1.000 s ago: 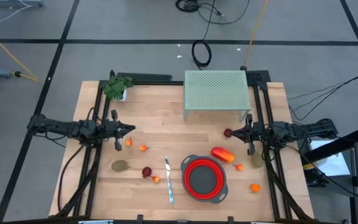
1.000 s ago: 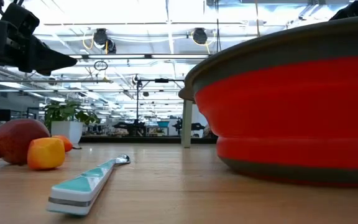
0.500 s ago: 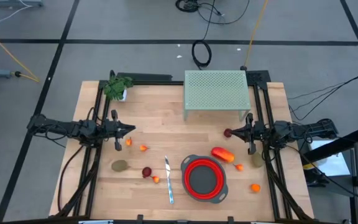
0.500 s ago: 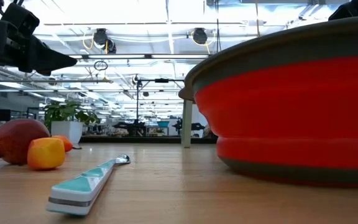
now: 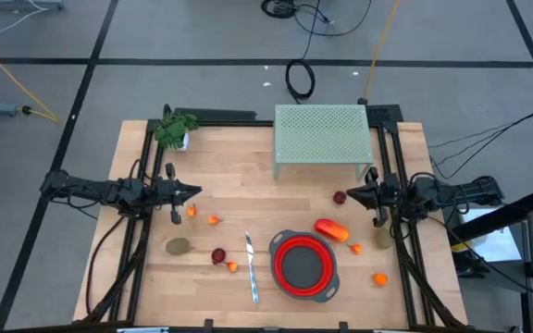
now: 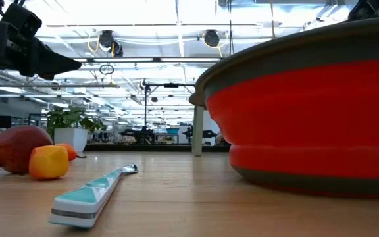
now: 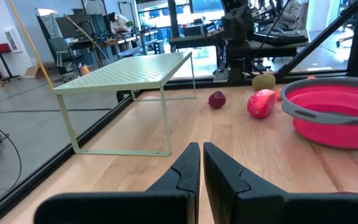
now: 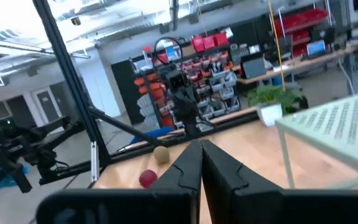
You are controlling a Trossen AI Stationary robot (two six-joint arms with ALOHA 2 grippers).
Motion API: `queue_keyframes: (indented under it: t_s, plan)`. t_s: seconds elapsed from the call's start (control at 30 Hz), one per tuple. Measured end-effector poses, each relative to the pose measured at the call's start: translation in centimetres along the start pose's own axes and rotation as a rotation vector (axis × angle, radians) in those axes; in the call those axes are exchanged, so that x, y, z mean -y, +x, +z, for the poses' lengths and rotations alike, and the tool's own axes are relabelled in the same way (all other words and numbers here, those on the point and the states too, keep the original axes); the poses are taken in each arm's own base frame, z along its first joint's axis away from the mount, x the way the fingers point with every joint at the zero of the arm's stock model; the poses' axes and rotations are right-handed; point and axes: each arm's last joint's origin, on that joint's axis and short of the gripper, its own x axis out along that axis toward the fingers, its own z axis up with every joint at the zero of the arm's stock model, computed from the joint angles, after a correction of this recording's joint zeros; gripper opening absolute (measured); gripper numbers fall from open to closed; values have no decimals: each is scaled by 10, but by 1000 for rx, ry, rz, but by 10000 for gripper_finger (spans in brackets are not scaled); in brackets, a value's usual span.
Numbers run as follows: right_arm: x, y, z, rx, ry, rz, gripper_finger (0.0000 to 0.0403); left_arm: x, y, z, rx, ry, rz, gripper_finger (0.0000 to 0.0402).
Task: Pick & Place Fruit
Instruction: Put the mango into the red strainer bowl
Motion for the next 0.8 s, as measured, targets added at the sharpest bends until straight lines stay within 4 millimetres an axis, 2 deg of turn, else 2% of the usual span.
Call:
queue_keyframes:
  t_s: [0.27, 0.47, 0.8]
  plan:
    - [-5, 10, -1, -125, 13, 45, 4, 0, 0, 3, 28, -102, 2, 24]
    - [-14, 23, 15, -286, -15, 19, 4, 0, 0, 3, 29, -114, 2, 24]
    - [-27, 49, 39, -675, -104, -105, 4, 0, 0, 3, 30, -113, 2, 24]
